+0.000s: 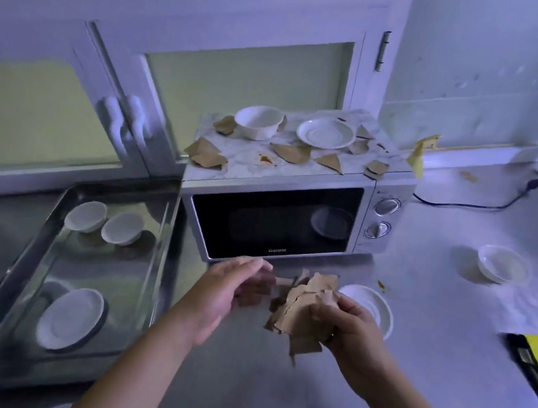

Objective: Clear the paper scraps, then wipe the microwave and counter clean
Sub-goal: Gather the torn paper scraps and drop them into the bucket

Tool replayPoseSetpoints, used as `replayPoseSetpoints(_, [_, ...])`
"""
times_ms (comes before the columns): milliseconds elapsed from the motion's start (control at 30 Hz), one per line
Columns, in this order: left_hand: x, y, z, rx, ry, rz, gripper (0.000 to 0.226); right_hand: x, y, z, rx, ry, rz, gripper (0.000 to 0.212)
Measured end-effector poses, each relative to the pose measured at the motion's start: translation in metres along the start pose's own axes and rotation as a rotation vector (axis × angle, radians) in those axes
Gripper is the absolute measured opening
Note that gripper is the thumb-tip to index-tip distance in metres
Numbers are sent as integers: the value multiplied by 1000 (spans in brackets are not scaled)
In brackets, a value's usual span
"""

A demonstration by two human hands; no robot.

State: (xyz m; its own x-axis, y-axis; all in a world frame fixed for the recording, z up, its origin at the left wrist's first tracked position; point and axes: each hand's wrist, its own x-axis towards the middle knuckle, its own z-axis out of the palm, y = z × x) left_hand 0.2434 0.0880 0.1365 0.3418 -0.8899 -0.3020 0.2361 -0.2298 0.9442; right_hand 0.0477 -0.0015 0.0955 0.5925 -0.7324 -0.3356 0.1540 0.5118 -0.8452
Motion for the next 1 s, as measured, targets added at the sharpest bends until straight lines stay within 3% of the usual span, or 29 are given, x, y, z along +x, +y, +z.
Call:
replayPoseSetpoints(67, [29,11,24,187,89,83,11,9,-19,-38,-16,-6,-43,7])
replayPoseSetpoints(167, [79,30,67,502,184,201,7,19,-46,-91,-37,5,-87,10])
replayPoseSetpoints(367, [176,74,158,1135,101,469,45,18,-76,-166,26,99,-120,17])
replayPoseSetpoints(467, [211,92,189,1307,65,453,64,10,-79,-190,48,124,-121,18])
replayPoseSetpoints(567, [235,101,201,1434,40,389,64,5,-77,-212,57,157,-103,21])
replayPoseSetpoints(700, [245,101,197,1474,76,366,34,5,-78,-230,65,218,-94,24])
replayPoseSetpoints(833, [235,100,196,1393,135,442,18,7,-85,-230,71,221,-99,21])
replayPoseSetpoints(933, [209,91,201,1040,92,369,13,10,-93,-218,57,142,-129,25])
replayPoseSetpoints(1000, [182,77,206,783,6,286,23,13,-97,-208,52,56,-156,22])
